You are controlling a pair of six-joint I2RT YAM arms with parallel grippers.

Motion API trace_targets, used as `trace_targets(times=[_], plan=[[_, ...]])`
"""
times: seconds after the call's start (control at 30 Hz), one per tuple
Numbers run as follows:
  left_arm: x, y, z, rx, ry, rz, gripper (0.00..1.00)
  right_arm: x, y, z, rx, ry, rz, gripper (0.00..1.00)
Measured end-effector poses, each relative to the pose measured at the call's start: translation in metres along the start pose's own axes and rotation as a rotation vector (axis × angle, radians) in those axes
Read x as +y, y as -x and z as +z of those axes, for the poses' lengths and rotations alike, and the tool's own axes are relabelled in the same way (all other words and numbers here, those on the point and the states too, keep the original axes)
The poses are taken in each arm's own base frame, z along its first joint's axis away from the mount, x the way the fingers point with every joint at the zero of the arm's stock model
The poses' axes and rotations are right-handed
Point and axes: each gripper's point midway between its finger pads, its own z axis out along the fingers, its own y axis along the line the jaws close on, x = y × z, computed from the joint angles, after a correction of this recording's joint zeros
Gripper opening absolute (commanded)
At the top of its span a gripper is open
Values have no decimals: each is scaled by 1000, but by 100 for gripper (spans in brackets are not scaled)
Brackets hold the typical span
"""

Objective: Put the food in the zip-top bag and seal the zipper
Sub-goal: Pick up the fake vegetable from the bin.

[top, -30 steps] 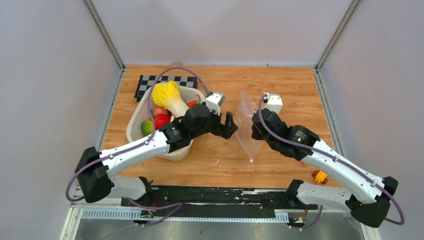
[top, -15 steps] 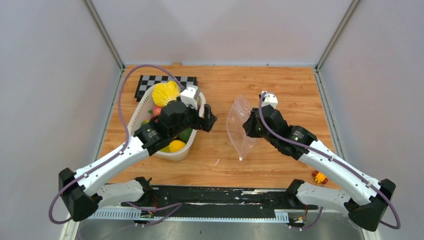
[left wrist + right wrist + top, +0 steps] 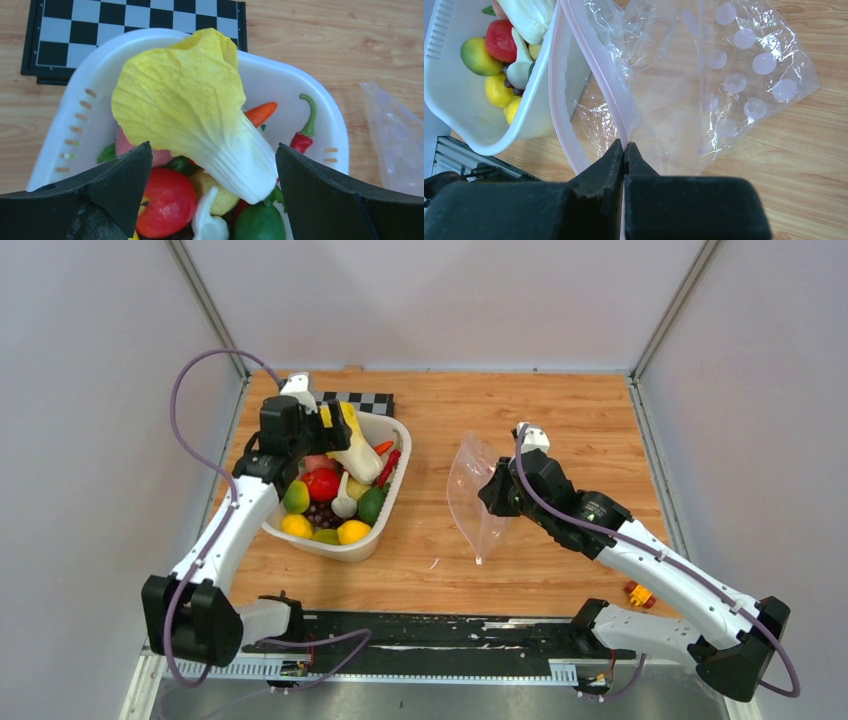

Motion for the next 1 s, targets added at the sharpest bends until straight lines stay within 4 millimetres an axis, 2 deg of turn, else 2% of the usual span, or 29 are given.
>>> trace_targets(times=[0.23, 0.37, 0.47, 0.6, 0.67, 0.83, 1.0], plan=[[42, 18, 25, 22, -5, 90, 100, 2, -2, -1, 10, 14, -14, 0], [55, 29, 36, -16, -49, 126, 100, 3, -2, -2, 13, 22, -25, 0], [61, 25, 54, 15, -114, 127, 100, 4, -4, -2, 21, 32, -35, 0], [59, 4, 88, 98, -232, 105, 97, 6, -7, -3, 37, 51, -57, 0], [54, -8, 95, 128, -292, 94, 91, 7, -8, -2, 44, 58, -70, 0], [38, -11, 92, 132, -400, 89, 74, 8, -10, -2, 54, 69, -85, 1], [37, -26, 81, 153, -415, 80, 60, 8, -11, -2, 59, 76, -96, 1]])
